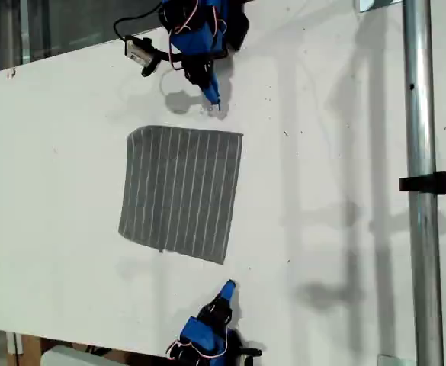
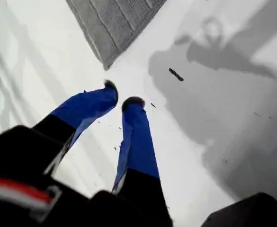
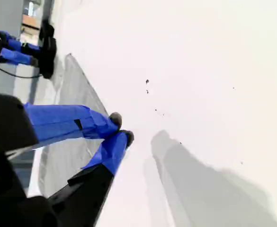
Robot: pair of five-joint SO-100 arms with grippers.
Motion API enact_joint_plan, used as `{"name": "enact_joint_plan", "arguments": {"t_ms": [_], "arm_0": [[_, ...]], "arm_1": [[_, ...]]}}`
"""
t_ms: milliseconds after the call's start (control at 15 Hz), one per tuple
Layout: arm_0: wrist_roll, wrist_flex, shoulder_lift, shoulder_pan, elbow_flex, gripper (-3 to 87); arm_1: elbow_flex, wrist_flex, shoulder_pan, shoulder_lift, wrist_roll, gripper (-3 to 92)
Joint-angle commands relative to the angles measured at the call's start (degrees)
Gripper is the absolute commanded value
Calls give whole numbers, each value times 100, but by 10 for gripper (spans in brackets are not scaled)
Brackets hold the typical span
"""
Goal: Grasp corners of a towel and fold twice.
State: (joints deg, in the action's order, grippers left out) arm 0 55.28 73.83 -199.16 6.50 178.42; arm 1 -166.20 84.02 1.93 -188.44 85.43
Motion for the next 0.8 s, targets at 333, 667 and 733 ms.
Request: {"name": "enact_joint_plan", "arguments": {"t_ms": [333,667,733], "arm_0": [[4096,272,-9,-1055,-105,-29],[4236,563,158,-1063,-765,-29],[4254,571,650,-1046,-1266,-29]], "arm_1": [[211,-255,-281,-9,272,-2],[940,-44,-316,483,132,-3],[1591,-26,-299,1345,-35,-3]]}}
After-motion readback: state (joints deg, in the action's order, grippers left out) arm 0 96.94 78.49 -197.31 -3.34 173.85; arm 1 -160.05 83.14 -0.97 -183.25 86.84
